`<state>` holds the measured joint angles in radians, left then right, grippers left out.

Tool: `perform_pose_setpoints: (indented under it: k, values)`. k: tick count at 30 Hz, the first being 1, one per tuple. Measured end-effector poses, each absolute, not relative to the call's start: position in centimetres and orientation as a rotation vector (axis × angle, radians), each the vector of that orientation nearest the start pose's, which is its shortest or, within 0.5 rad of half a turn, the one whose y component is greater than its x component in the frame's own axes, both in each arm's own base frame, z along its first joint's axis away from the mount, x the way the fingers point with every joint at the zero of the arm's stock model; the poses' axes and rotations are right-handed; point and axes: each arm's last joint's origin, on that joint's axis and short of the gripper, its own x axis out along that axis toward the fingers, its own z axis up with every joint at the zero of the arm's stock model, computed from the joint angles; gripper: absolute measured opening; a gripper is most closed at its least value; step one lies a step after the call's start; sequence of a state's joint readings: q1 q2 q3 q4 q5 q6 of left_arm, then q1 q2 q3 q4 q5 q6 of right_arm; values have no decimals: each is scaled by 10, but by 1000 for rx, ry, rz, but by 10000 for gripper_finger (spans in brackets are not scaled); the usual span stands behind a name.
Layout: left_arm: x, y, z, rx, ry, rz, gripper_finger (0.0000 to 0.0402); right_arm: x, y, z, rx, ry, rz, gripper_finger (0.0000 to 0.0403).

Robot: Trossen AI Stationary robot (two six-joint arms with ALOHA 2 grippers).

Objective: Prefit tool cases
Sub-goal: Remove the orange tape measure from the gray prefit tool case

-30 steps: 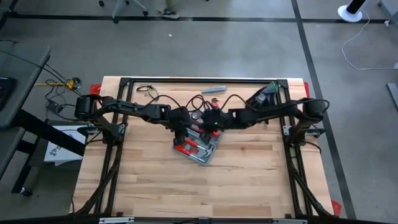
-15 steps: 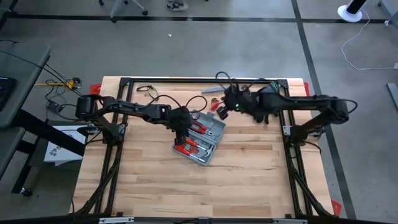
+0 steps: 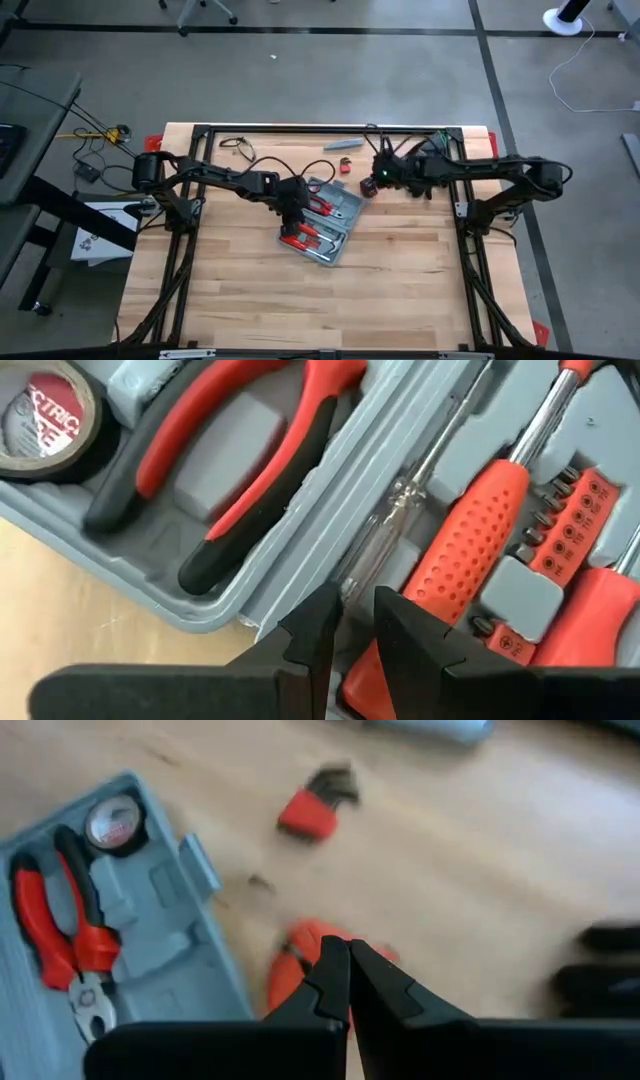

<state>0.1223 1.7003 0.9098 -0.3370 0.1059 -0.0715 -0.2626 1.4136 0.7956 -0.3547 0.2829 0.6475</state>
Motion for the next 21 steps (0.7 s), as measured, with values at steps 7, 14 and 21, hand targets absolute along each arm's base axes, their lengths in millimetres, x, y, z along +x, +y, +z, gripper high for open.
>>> perform_pose_setpoints:
  k: [7,14,21]
  values:
    - [310,32,146,-214,1115,18,67,237,-67,148,783,698,-824,0]
    - [310,32,146,-213,1113,18,67,248,-62,157,767,602,-750,0]
    - [312,32,147,-209,1085,20,67,269,-66,184,772,351,-619,40]
